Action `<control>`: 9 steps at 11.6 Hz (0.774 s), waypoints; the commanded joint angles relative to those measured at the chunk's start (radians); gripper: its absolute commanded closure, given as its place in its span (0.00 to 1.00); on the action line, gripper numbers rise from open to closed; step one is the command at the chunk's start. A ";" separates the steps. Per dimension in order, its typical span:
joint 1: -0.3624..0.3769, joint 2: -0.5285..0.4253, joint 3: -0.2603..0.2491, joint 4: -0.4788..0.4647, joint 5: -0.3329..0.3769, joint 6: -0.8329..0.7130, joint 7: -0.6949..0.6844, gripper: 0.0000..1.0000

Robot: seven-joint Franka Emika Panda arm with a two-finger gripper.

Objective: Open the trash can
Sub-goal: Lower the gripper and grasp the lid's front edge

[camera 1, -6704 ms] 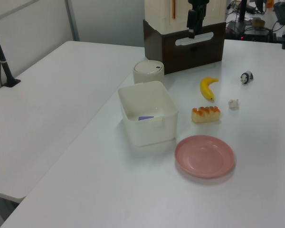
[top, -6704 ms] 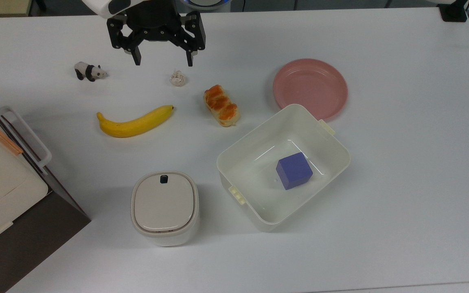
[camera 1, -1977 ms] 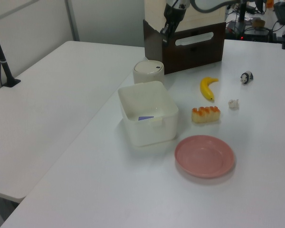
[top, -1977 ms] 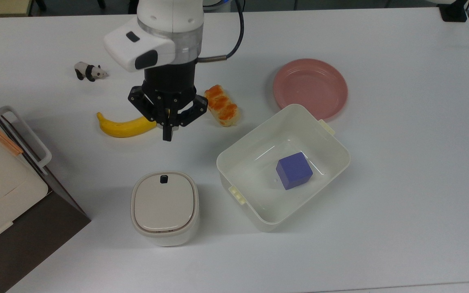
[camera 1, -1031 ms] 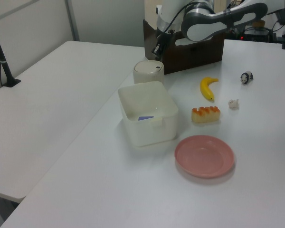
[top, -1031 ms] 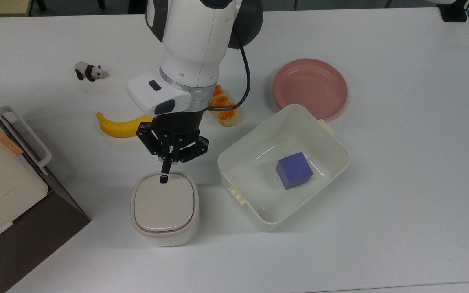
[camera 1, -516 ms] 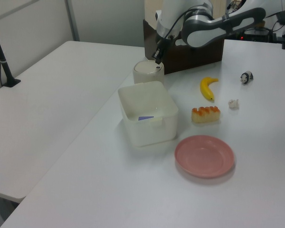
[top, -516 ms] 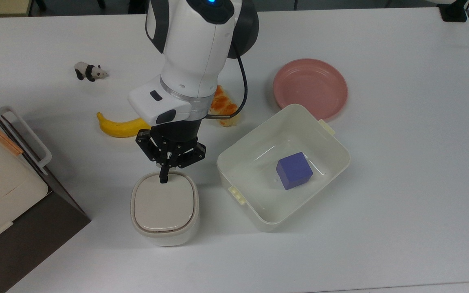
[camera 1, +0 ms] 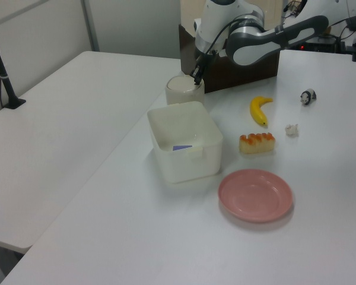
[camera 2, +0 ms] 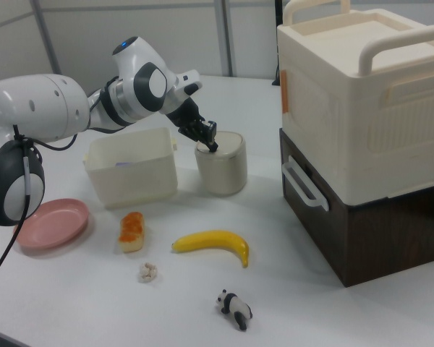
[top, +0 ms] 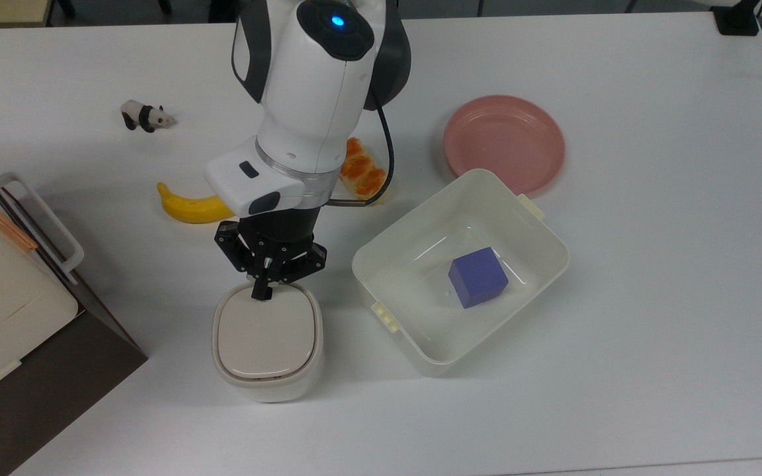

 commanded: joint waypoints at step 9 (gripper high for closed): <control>0.009 -0.008 -0.017 -0.043 -0.054 0.034 0.042 1.00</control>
